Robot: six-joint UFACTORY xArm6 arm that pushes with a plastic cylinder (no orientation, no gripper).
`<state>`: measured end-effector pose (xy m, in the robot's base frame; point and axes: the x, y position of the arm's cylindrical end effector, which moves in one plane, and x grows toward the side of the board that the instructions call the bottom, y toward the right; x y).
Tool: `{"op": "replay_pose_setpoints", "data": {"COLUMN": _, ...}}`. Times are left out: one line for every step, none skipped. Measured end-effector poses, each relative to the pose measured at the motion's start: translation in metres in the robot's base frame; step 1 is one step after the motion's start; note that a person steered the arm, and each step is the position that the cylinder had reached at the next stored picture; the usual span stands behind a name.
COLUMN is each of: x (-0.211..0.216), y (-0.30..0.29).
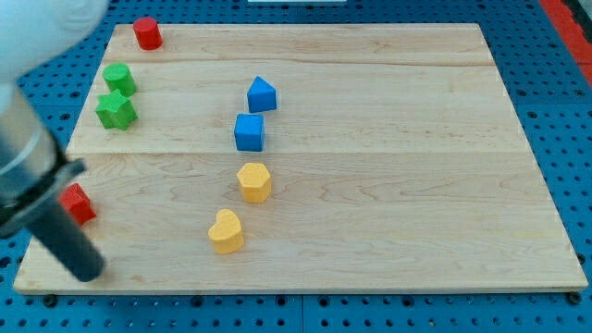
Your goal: Push the red star towards the top of the board
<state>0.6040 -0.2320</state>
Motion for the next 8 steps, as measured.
{"op": "replay_pose_setpoints", "data": {"x": 0.006, "y": -0.040}}
{"op": "replay_pose_setpoints", "data": {"x": -0.011, "y": -0.045}}
{"op": "replay_pose_setpoints", "data": {"x": -0.039, "y": -0.045}}
{"op": "replay_pose_setpoints", "data": {"x": -0.065, "y": -0.046}}
{"op": "replay_pose_setpoints", "data": {"x": -0.088, "y": -0.045}}
{"op": "replay_pose_setpoints", "data": {"x": -0.078, "y": -0.042}}
{"op": "replay_pose_setpoints", "data": {"x": -0.078, "y": -0.020}}
{"op": "replay_pose_setpoints", "data": {"x": -0.085, "y": 0.009}}
